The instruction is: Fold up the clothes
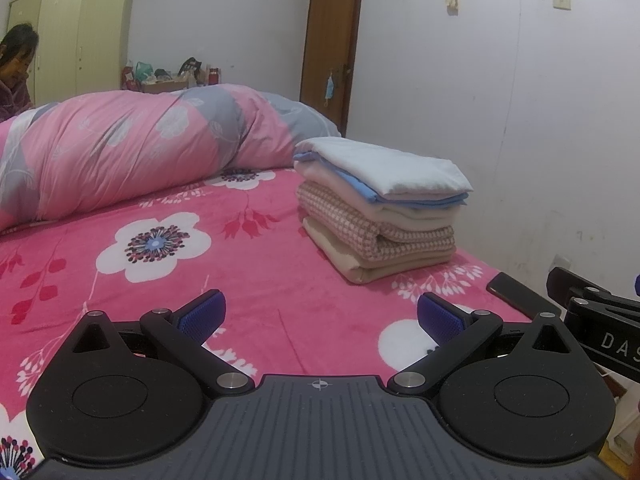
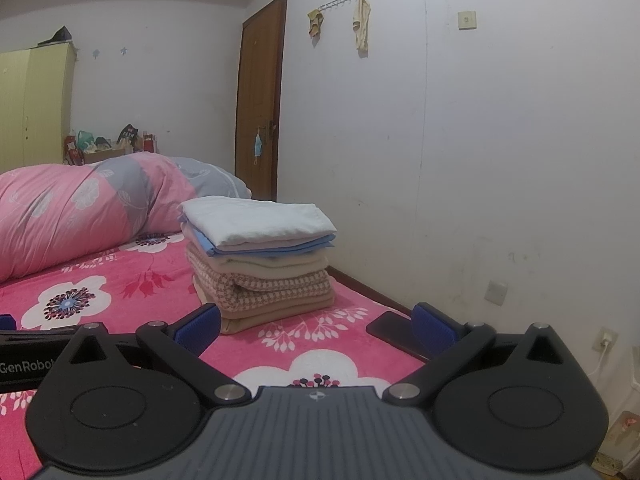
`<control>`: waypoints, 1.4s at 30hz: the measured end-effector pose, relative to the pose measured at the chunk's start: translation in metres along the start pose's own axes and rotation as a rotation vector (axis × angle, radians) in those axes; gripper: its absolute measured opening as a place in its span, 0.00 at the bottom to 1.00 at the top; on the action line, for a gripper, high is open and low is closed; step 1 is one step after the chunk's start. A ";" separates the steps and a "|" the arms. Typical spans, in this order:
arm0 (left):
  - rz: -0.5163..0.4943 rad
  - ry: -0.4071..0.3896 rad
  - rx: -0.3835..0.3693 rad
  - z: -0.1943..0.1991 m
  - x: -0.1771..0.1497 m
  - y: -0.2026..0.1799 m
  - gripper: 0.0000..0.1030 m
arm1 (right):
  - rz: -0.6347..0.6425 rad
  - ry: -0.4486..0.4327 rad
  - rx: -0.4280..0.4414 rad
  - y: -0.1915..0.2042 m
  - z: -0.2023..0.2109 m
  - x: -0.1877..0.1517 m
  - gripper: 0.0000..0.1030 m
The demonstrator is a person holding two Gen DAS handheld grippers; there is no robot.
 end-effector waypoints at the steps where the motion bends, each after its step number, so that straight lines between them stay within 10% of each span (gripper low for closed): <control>1: 0.000 0.000 0.000 0.000 0.000 0.000 1.00 | 0.000 0.000 -0.001 0.000 0.000 0.000 1.00; 42: -0.003 0.006 0.006 -0.004 -0.002 0.004 1.00 | 0.004 0.012 0.006 0.005 -0.004 -0.002 1.00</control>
Point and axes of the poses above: each gripper's, at about its wrist camera, not at the fingertips, and z roughly against the way its jaws point, y to its left, x to its top, the point moved 4 cm from there along -z, roughly the way its jaws point, and after that the axes turned 8 degrees about -y, right-handed, at the moved point
